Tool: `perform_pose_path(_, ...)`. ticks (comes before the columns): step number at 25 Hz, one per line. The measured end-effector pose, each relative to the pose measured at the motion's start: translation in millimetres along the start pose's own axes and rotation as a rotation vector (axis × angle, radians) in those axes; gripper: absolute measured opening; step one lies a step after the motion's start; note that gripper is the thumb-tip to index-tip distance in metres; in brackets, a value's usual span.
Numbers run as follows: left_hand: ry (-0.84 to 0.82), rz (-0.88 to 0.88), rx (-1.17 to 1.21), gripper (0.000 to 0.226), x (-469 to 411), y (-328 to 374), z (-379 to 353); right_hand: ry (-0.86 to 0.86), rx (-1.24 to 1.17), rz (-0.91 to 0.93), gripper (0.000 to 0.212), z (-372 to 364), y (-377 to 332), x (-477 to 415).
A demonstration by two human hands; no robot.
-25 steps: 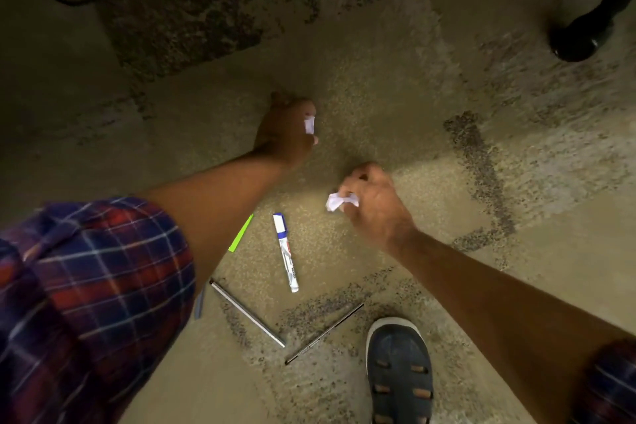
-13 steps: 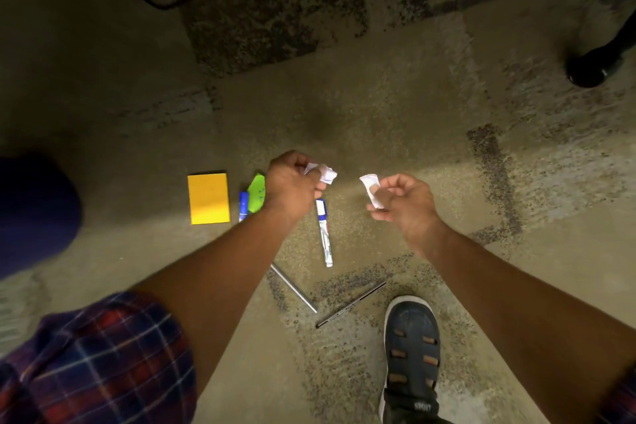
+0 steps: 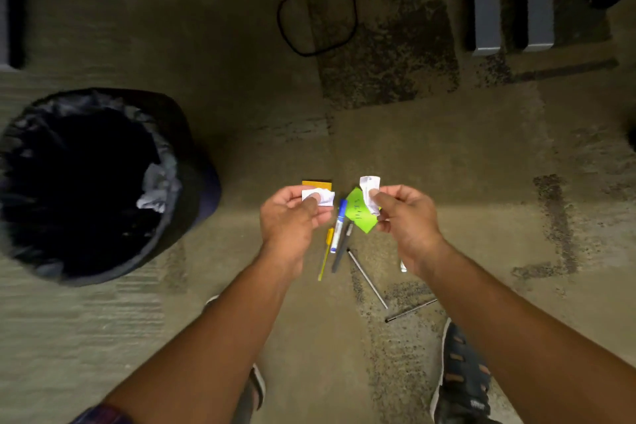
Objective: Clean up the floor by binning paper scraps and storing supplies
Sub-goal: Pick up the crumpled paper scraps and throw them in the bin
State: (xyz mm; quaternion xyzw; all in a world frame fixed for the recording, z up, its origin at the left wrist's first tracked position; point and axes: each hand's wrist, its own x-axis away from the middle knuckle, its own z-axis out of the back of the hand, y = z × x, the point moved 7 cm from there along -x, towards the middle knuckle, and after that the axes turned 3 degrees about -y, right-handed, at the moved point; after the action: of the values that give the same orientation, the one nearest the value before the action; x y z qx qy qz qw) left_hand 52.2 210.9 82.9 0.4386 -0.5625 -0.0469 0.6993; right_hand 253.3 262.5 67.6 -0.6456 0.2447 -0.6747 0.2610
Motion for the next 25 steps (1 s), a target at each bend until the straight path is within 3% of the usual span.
perform_pose_path(15, 0.353, -0.061, 0.218, 0.02, 18, 87, 259, -0.279, 0.083, 0.034, 0.01, -277, -23, 116)
perform_pose_path(20, 0.403, -0.041, 0.287, 0.022, 13, 90, 301, -0.306, 0.143, -0.007, 0.005, -326, -14, 122)
perform_pose_path(25, 0.413, -0.028, 0.287, 0.028, 15, 89, 319, -0.308, 0.185, -0.027, 0.01, -329, -5, 127)
